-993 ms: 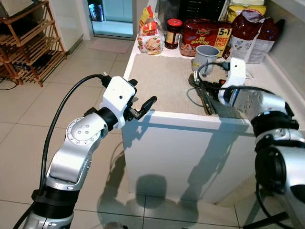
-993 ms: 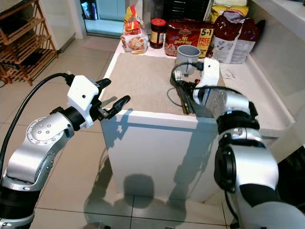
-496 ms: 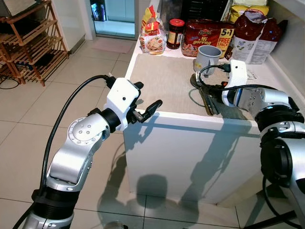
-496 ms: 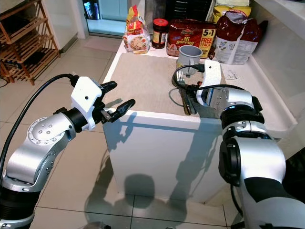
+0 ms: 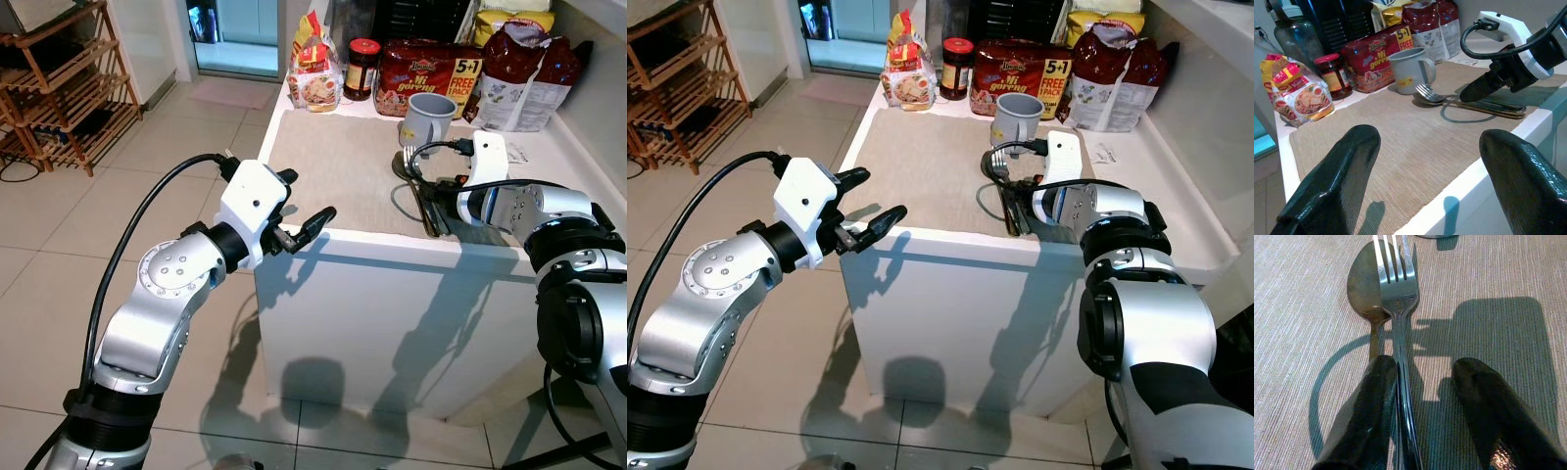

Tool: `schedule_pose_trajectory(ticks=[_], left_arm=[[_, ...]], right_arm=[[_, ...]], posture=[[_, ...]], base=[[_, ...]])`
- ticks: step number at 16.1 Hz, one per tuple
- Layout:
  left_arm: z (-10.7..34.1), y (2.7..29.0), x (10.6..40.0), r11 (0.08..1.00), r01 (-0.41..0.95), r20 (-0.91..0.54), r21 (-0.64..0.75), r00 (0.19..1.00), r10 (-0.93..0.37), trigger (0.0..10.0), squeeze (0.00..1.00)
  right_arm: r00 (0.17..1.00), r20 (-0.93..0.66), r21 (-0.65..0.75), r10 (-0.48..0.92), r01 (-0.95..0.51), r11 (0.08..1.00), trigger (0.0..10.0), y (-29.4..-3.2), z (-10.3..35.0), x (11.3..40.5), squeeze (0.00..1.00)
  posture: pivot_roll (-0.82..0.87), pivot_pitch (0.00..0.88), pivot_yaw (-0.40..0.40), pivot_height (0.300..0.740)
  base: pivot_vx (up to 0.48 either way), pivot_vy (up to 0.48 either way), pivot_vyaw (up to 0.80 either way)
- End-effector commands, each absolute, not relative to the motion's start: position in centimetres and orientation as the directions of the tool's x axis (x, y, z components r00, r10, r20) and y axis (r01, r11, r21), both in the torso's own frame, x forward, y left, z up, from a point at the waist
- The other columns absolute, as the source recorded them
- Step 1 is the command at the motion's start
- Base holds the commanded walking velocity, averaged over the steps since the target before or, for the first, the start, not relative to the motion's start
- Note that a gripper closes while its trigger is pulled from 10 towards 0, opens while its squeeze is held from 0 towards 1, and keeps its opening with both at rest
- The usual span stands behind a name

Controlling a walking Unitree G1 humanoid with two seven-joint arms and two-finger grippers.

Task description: Setting the table

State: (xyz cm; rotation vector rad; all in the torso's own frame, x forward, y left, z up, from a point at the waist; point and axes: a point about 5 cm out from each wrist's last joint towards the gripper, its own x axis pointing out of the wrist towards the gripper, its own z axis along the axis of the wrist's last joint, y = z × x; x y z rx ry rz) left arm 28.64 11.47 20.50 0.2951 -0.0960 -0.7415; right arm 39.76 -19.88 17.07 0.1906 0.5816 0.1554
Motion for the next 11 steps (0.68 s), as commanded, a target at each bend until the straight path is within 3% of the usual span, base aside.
schedule_pose_trajectory(ticks=[1,11], left_arm=[[20.45,11.11,28.27,0.672,0.673,-0.034,0.307,0.714,-0.699,10.0,0.0],[20.17,11.05,28.03,0.657,0.691,-0.058,0.301,0.701,-0.711,10.0,0.0]], right_arm=[[0.822,-0.538,0.203,0.187,-0.089,0.975,0.0,-20.31,17.24,39.74,0.0],[0.804,-0.56,0.196,0.199,-0.104,0.975,0.0,-20.05,16.81,39.59,0.0]], posture=[[0.1,0.0,-0.048,0.74],[0.1,0.0,-0.048,0.74]], base=[[0.0,0.0,0.0],[0.0,0.0,0.0]])
